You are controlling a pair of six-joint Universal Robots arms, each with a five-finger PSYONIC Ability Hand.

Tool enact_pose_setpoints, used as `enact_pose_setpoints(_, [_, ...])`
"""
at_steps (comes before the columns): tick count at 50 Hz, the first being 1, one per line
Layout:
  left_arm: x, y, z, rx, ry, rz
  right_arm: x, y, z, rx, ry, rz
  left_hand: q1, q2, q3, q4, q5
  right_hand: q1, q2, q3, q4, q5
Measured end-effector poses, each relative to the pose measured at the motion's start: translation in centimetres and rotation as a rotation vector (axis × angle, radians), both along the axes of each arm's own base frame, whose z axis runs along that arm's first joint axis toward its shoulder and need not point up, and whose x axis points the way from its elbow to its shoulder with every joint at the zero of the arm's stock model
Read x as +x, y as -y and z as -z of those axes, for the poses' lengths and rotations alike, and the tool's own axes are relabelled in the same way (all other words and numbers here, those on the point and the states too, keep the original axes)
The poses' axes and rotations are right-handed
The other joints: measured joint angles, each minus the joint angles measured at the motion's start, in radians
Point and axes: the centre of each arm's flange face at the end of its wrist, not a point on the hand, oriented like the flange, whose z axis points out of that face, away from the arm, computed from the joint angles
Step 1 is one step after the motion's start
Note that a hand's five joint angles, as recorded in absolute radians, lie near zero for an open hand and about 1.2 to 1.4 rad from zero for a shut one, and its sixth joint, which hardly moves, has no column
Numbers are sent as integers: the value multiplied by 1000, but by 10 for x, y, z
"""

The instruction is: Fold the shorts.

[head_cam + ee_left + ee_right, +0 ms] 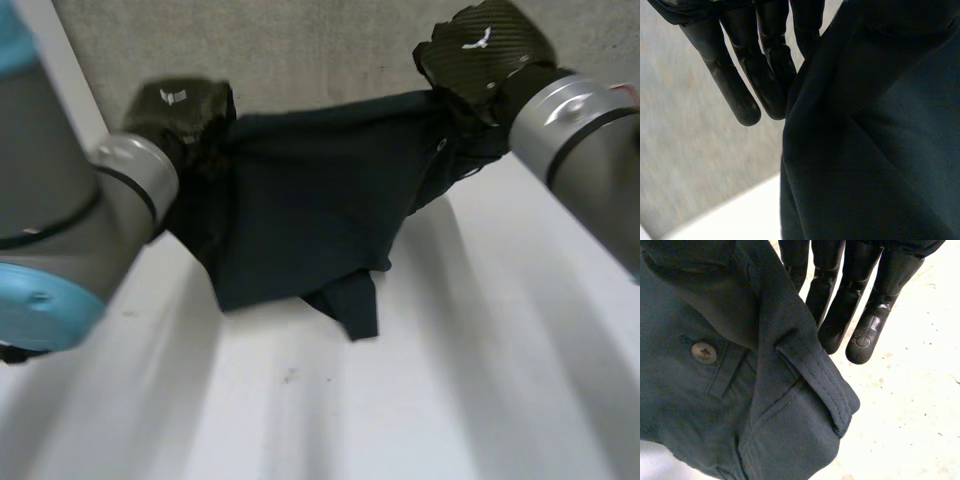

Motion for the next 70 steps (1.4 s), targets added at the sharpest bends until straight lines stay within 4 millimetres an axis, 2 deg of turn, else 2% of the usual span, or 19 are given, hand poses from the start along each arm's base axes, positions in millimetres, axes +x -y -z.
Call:
enact_pose_setpoints(4, [2,-13,-19,-88,111,60,-10,-19,-7,71,-41,-2,0,0,0,0,0,0,0,5,0,0])
enact_pose_setpoints(9, [0,-17,-12,-93,233,97,-14,-31,12,226,-143,-16,1,0,0,0,0,0,0,6,0,0])
enact_pose_setpoints(17, [-9,-2,45,56,378,128,-8,-24,68,431,-302,-37,1,1,0,0,0,0,0,6,0,0])
enact_pose_setpoints(21, [-18,16,95,168,463,143,0,-6,112,508,-385,-41,1,4,3,0,0,0,0,6,0,0])
enact_pose_setpoints(26, [-28,43,109,132,492,134,12,18,135,459,-392,-36,1,5,5,0,0,0,0,6,0,0])
enact_pose_setpoints(30, [-38,76,78,-50,420,76,25,42,126,299,-321,-14,1,5,5,2,0,0,0,6,0,0])
enact_pose_setpoints(34, [-45,99,3,-376,240,-15,42,78,56,-139,-62,36,1,6,5,4,0,0,0,6,0,0])
enact_pose_setpoints(39, [-32,86,-105,-782,-40,-112,39,75,-38,-590,261,63,1,6,5,4,0,7,0,6,0,0])
enact_pose_setpoints(40, [-32,86,-105,-782,-40,-112,39,75,-38,-590,261,63,1,6,5,4,0,7,0,6,0,0])
enact_pose_setpoints(42, [-20,71,-143,-925,-159,-134,31,62,-75,-768,407,62,1,6,5,4,0,7,0,6,0,0])
enact_pose_setpoints(46, [-11,65,-151,-960,-199,-139,27,56,-80,-787,444,62,1,7,5,4,0,7,0,6,0,0])
enact_pose_setpoints(49, [-7,71,-134,-900,-167,-135,27,58,-64,-690,406,66,1,7,5,4,0,7,0,6,0,0])
enact_pose_setpoints(54, [-3,85,-78,-702,-59,-121,30,64,-17,-471,285,69,1,7,5,4,0,7,0,6,0,0])
enact_pose_setpoints(59, [4,92,6,-444,67,-99,35,68,57,-211,133,62,1,7,5,4,0,7,4,6,3,0])
enact_pose_setpoints(60, [4,92,6,-444,67,-99,35,68,57,-211,133,62,1,7,5,4,0,7,4,6,3,0])
enact_pose_setpoints(61, [6,88,51,-320,126,-83,38,65,95,-101,68,52,1,7,5,4,0,7,4,6,5,0])
enact_pose_setpoints(65, [8,75,108,-166,203,-54,42,55,147,43,-21,35,1,7,5,4,0,7,4,6,5,0])
enact_pose_setpoints(69, [9,60,145,-64,259,-24,41,48,171,117,-67,28,1,6,4,2,0,7,4,6,5,0])
enact_pose_setpoints(70, [8,49,163,-9,289,-1,38,37,194,211,-122,25,1,-5,-3,-17,0,7,5,6,5,0])
